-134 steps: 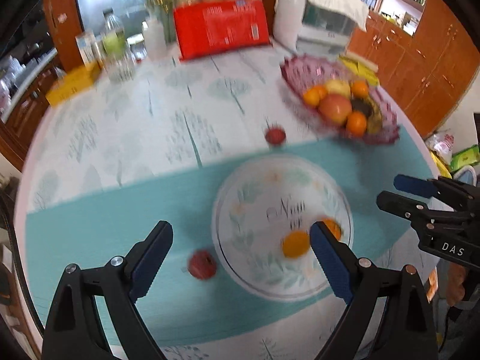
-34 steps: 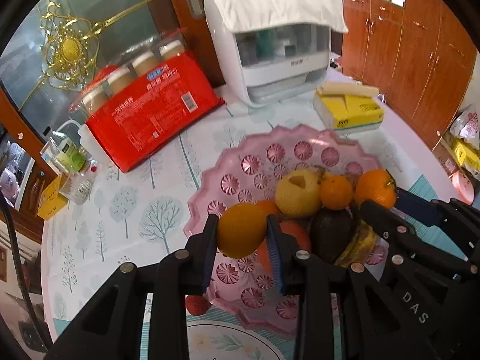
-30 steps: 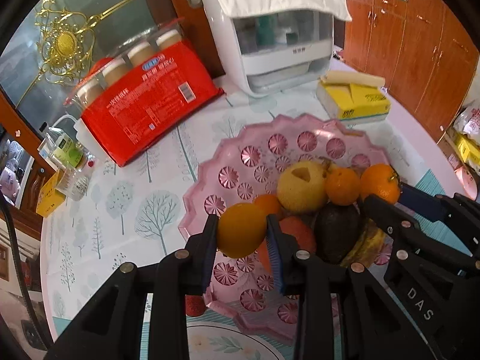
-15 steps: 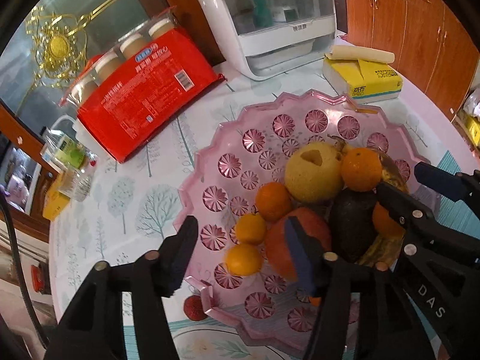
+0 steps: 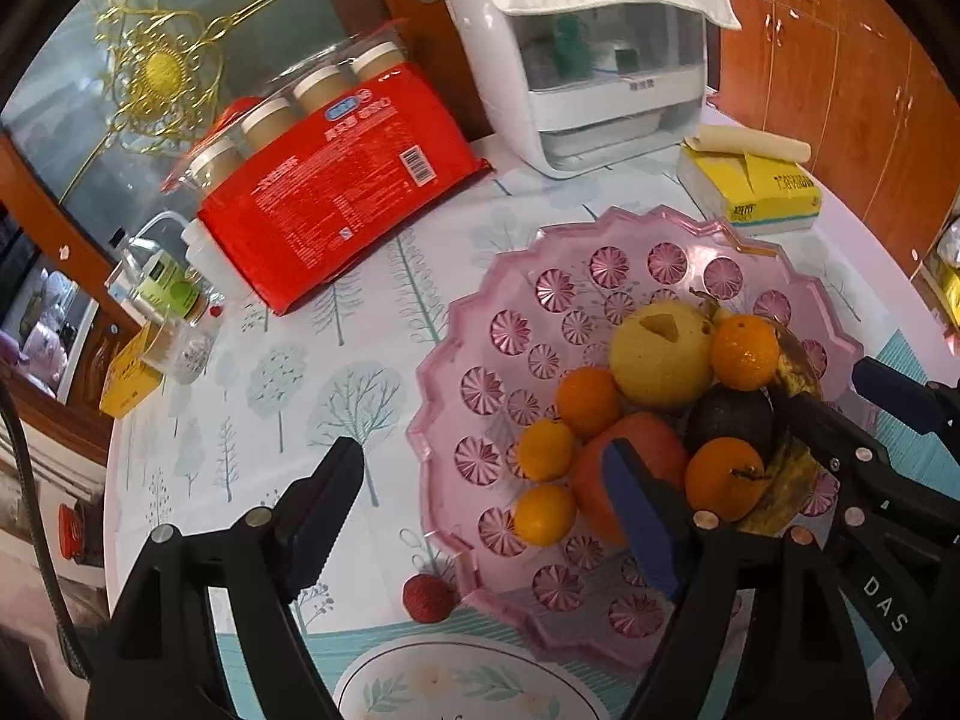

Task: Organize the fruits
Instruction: 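Open both tools to drop the mandarins into the bowl, then move both open tools toward the two red fruits on the table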

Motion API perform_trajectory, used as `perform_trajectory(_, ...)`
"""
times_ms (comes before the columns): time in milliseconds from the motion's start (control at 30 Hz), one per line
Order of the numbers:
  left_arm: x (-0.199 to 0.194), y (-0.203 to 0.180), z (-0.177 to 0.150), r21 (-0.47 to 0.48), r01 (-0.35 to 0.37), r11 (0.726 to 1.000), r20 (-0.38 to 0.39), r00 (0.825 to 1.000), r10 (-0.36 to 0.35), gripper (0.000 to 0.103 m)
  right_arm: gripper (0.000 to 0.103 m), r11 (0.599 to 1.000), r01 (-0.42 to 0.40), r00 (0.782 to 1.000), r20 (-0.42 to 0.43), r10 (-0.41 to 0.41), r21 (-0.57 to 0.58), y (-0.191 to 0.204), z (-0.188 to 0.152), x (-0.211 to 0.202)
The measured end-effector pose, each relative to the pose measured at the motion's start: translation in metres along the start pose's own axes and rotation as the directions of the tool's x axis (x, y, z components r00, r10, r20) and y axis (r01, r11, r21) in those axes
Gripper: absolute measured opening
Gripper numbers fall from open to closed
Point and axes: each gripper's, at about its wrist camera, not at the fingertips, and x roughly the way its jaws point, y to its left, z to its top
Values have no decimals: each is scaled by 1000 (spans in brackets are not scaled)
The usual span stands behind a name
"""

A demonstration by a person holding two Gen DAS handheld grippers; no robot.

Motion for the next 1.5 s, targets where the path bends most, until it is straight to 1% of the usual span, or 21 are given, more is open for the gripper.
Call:
perform_trajectory(233, -24, 20, -7, -57, 22, 998, 17, 1000, -21, 81, 49, 1000, -4, 1000, 31, 4, -2, 6, -2, -22)
perform_trajectory(367, -43, 32, -10, -86, 35, 996, 45, 999, -31, 82, 49, 1000, -3, 999, 53, 3, -6, 11, -2, -37)
perform_trajectory(467, -58, 41, -13, -102, 46, 994, 68, 997, -39, 85, 49, 1000, 1, 997, 73, 0, -16, 19, -3, -51)
perform_trajectory(533, -67, 47, -16, -109, 49, 993, 86, 995, -39, 85, 49, 1000, 5, 997, 83, -3, -25, 24, -4, -58)
perform_trajectory(733, -91, 69, -33, -133, 56, 989, 122, 992, -40, 85, 49, 999, 7, 993, 114, -3, -35, 42, -9, -83)
perform_trajectory(867, -103, 90, -52, -157, 56, 986, 129, 991, -36, 85, 49, 999, 0, 991, 134, 4, -36, 56, -14, -97)
perform_trajectory(1133, -109, 135, -96, -216, 38, 976, 103, 995, -16, 85, 49, 999, -12, 989, 146, 20, -52, 91, -27, -111)
perform_trajectory(1300, -104, 165, -128, -261, 25, 965, 71, 997, -7, 85, 49, 998, -18, 989, 143, 27, -61, 113, -39, -113)
perform_trajectory(1500, -96, 190, -163, -296, 3, 955, 32, 999, 7, 85, 49, 997, -36, 991, 124, 44, -70, 135, -55, -110)
